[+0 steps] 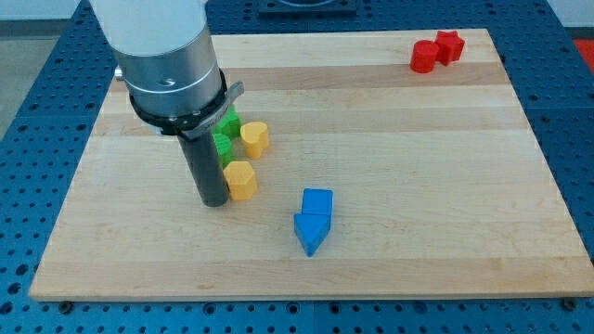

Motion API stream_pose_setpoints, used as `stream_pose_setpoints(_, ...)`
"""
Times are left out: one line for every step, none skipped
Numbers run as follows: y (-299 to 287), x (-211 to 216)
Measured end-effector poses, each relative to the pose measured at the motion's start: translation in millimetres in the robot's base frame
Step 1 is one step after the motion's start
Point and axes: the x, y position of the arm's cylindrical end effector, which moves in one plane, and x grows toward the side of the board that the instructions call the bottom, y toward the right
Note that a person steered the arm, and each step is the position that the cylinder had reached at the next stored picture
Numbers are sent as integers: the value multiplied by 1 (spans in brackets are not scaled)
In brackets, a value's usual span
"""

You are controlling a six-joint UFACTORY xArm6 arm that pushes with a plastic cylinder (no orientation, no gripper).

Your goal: Move the yellow hexagon below the yellow heart

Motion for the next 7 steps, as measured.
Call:
stream_pose_setpoints(2, 14)
stream_pose_setpoints(8, 18)
stream_pose_setpoints(10, 16)
stream_pose_setpoints(12, 12)
stream_pose_setpoints(18, 9)
stream_pose_setpoints(25, 6)
stream_pose_setpoints(28, 6)
